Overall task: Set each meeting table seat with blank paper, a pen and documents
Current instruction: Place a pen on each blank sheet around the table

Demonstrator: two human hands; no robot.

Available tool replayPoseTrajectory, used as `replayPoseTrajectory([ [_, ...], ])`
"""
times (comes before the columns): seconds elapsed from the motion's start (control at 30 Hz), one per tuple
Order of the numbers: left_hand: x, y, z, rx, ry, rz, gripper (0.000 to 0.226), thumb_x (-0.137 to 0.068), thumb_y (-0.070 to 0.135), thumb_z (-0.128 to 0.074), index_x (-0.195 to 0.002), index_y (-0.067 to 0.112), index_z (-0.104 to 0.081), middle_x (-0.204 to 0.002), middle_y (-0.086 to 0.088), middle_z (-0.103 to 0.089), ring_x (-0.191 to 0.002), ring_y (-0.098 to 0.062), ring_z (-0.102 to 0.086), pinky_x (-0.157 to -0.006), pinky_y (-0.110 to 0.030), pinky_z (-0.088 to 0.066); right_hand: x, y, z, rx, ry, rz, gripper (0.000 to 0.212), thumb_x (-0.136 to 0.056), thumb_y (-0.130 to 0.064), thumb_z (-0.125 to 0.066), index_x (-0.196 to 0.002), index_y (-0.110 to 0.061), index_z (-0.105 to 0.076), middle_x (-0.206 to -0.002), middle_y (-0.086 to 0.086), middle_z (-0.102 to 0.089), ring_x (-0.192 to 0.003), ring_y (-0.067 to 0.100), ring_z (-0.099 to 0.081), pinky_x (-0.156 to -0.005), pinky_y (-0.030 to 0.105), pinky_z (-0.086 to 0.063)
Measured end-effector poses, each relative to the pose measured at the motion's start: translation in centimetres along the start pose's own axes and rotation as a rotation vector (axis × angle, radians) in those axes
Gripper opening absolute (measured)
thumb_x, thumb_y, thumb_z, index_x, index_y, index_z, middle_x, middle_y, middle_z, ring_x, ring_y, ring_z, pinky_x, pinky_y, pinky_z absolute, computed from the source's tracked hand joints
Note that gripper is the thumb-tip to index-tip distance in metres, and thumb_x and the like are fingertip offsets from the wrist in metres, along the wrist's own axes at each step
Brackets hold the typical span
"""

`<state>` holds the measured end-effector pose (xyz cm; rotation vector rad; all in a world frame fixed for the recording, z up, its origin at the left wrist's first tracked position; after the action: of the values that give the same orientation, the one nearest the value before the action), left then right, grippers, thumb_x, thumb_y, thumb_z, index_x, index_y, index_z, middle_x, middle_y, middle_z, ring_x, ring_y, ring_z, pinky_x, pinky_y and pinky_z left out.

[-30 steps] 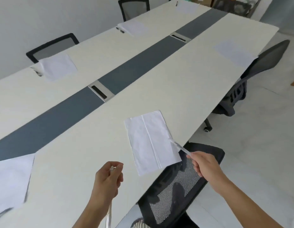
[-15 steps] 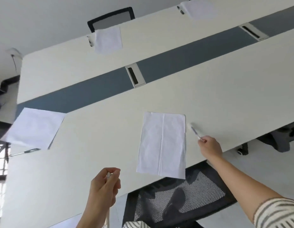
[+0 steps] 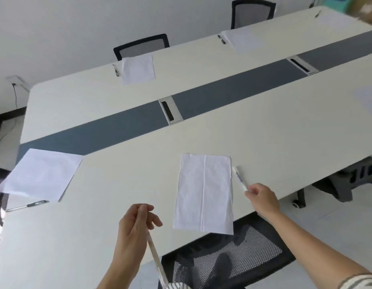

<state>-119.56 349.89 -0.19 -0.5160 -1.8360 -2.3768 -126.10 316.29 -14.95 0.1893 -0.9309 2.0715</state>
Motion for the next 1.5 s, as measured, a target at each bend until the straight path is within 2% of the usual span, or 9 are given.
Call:
replayPoseTrajectory([
  [0.17,-1.5,1.6,-1.5,0.094,-0.18,-0.038,0.022,-0.102,0.014,-0.04,-0.09,0.003,-0.056,-0.07,-0.012,-0.07,-0.058,-0.016,-0.044,-0.05,-0.028,-0.035,9.7,-3.7,1.3,-0.311,-0.111,0.093,0.01,-0.09,-0.025,-0.066,-0.094,-0.018,-0.07,-0.089,0.007,-0.07,-0.084,0.022,-0.068,-0.081,0.034,-0.054],
  [0.23,-1.5,2.1,-3.0,0.179,-0.3,-0.018,0.021,-0.101,0.012,-0.042,-0.09,0.002,-0.056,-0.073,-0.014,-0.07,-0.06,-0.017,-0.051,-0.05,-0.029,-0.04,13.8,-4.6,1.7,-0.433,-0.172,0.103,0.012,-0.092,-0.026,-0.065,-0.091,-0.016,-0.07,-0.083,0.006,-0.071,-0.073,0.013,-0.067,-0.069,0.026,-0.054],
  [0.33,-0.6,2.5,-5.8,0.263,-0.425,0.014,0.02,-0.1,0.011,-0.043,-0.092,0.001,-0.058,-0.078,-0.018,-0.069,-0.068,-0.023,-0.06,-0.054,-0.029,-0.05,18.3,-5.0,2.2,-0.572,-0.245,0.08,0.019,-0.096,-0.031,-0.058,-0.096,-0.016,-0.069,-0.081,-0.007,-0.071,-0.073,0.003,-0.066,-0.055,0.02,-0.044],
  [0.47,1.8,2.9,-9.6,0.27,-0.529,0.004,0.02,-0.099,0.01,-0.044,-0.097,0.0,-0.06,-0.081,-0.019,-0.07,-0.072,-0.025,-0.067,-0.059,-0.03,-0.056,21.7,-3.4,4.0,-0.672,-0.246,0.097,0.021,-0.098,-0.032,-0.055,-0.102,-0.016,-0.068,-0.081,-0.001,-0.071,-0.071,0.012,-0.066,-0.052,0.022,-0.041],
  [0.57,4.1,3.0,-12.5,0.168,-0.632,-0.011,0.02,-0.1,0.01,-0.043,-0.099,0.0,-0.061,-0.079,-0.019,-0.071,-0.067,-0.024,-0.066,-0.055,-0.03,-0.055,22.7,-0.5,5.9,-0.642,-0.172,0.136,0.015,-0.098,-0.028,-0.056,-0.096,-0.02,-0.069,-0.061,-0.006,-0.055,-0.055,0.008,-0.049,-0.051,0.02,-0.036],
  [0.73,7.1,2.6,-19.2,-0.094,-0.771,-0.037,0.018,-0.098,0.012,-0.049,-0.096,0.004,-0.065,-0.077,-0.022,-0.069,-0.066,-0.025,-0.061,-0.054,-0.034,-0.051,23.3,6.7,10.3,-0.675,-0.067,0.091,0.019,-0.098,-0.023,-0.055,-0.093,-0.014,-0.07,-0.053,-0.012,-0.039,-0.049,0.008,-0.031,-0.047,0.02,-0.025],
  [0.83,9.1,2.0,-24.1,-0.189,-0.787,-0.055,0.017,-0.097,0.015,-0.053,-0.094,0.006,-0.066,-0.072,-0.012,-0.071,-0.064,-0.021,-0.06,-0.054,-0.032,-0.05,23.8,12.5,14.1,-0.695,0.019,0.016,0.02,-0.098,-0.021,-0.056,-0.094,-0.008,-0.07,-0.052,-0.01,-0.04,-0.047,0.007,-0.033,-0.046,0.018,-0.027],
  [1.1,15.0,-0.2,-36.1,-0.248,-0.839,-0.02,0.012,-0.095,0.006,-0.053,-0.093,0.002,-0.065,-0.069,-0.015,-0.07,-0.06,-0.024,-0.061,-0.053,-0.035,-0.049,25.5,27.7,22.7,-0.778,0.33,-0.197,0.016,-0.094,-0.015,-0.061,-0.082,-0.009,-0.07,-0.052,0.001,-0.044,-0.047,0.012,-0.038,-0.048,0.021,-0.032],
  [1.5,12.7,2.7,-54.6,-0.384,-0.943,-0.08,0.01,-0.094,0.004,-0.054,-0.092,0.004,-0.064,-0.066,-0.011,-0.07,-0.06,-0.024,-0.062,-0.052,-0.034,-0.048,17.0,36.9,33.8,-0.872,0.527,-0.264,0.016,-0.088,-0.006,-0.067,-0.08,-0.015,-0.077,-0.053,-0.003,-0.054,-0.046,0.007,-0.046,-0.046,0.013,-0.038],
])
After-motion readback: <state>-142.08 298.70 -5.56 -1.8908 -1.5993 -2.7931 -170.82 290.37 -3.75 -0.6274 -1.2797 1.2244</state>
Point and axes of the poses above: each hand's wrist, its own x-axis away from the middle knuckle, its own z-axis out of the back of the hand, y = z × x, the point moved 1 cm from there along -x, towards the middle knuckle
